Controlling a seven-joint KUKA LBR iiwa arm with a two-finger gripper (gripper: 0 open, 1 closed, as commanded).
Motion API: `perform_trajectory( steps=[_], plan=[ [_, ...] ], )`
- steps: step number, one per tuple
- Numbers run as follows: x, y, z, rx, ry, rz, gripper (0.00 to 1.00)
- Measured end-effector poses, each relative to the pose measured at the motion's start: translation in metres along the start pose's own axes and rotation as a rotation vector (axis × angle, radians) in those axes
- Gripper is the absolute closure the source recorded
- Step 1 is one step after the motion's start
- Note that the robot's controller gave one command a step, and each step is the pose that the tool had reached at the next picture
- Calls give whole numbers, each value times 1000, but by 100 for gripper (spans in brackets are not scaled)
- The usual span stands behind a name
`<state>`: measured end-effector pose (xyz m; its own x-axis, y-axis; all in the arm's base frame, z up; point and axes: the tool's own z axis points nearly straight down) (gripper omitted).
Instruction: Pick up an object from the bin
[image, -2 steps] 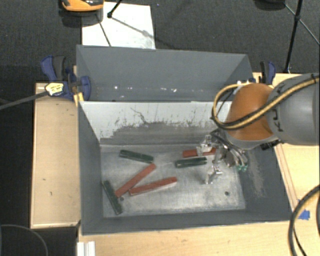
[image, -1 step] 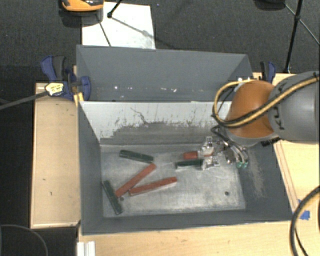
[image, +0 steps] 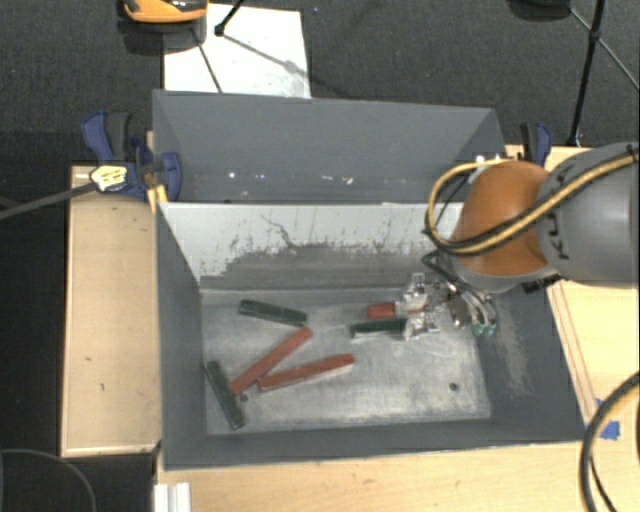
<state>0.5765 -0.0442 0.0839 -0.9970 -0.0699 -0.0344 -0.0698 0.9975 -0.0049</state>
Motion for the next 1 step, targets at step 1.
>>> perform_trajectory(
  steps=[1],
  plan=[
    [7,-3,-100,-5,33,-1,100]
  ],
)
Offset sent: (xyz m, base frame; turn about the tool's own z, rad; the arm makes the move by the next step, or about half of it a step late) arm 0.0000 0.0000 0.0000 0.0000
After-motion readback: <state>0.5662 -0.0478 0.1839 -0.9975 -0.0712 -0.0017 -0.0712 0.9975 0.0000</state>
